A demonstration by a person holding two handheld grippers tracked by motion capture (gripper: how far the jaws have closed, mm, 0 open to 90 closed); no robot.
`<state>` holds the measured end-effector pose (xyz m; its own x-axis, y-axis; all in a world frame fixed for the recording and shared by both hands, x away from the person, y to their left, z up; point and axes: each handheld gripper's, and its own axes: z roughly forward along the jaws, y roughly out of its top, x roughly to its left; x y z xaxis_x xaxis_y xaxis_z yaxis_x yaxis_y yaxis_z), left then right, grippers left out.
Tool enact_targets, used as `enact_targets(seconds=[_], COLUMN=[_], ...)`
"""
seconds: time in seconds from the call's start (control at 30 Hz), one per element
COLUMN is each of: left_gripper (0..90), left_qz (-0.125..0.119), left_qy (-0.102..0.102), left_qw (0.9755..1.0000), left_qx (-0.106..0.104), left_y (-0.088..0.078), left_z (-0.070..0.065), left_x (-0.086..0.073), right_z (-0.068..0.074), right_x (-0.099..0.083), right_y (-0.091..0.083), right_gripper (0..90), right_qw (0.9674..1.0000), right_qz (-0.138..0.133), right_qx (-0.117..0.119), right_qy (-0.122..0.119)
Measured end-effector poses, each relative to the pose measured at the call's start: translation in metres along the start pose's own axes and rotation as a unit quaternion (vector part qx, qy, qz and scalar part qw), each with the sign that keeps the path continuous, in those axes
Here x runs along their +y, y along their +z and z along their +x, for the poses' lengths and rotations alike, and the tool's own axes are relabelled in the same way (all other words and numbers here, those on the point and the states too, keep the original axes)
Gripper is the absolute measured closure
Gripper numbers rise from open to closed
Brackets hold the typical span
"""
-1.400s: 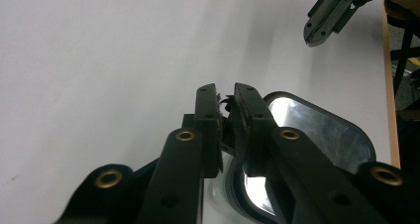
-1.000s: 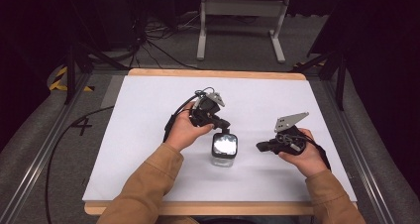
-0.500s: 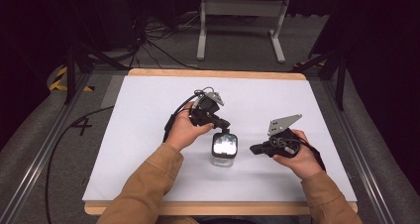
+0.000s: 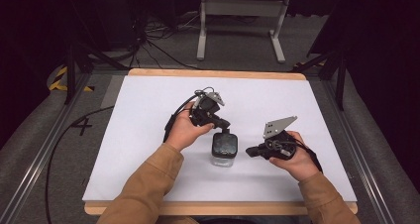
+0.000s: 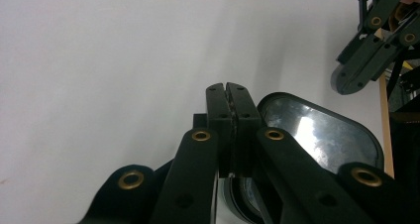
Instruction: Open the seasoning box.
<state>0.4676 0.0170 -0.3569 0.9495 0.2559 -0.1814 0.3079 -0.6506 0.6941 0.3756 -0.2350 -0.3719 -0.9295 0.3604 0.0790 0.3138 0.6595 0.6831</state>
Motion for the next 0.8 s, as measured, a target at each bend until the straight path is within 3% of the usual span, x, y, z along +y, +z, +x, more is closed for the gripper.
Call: enact_targets(seconds=[0.4,0.6,0.67,0.7,0.8], left_gripper=[90.0,88.5,85.4,84.6,83.7], left_qz=[0.000,-0.001,-0.015,-0.034,-0.065], left_qy=[-0.001,-0.001,-0.007,-0.009,-0.005], left_qw=[1.0000,1.0000,0.9998,0.9994,0.9977], left_qx=[0.003,0.006,0.011,0.009,0.018], left_y=[0.000,0.000,-0.003,-0.008,-0.028], left_z=[-0.001,-0.002,-0.003,-0.004,-0.009], left_x=[0.000,0.000,-0.001,-0.001,-0.004], right_z=[0.014,0.020,0.022,0.021,0.020], right_x=[0.010,0.015,0.016,0.016,0.017], right_y=[0.010,0.015,0.016,0.016,0.014], right_gripper=[90.0,90.0,90.0,90.0,90.0], right_qw=[0.9994,0.9992,0.9992,0.9992,0.9990], right_qz=[-0.006,-0.013,-0.013,-0.014,-0.023], right_qx=[0.025,0.019,0.020,0.018,0.017], right_qy=[-0.023,-0.033,-0.033,-0.033,-0.035])
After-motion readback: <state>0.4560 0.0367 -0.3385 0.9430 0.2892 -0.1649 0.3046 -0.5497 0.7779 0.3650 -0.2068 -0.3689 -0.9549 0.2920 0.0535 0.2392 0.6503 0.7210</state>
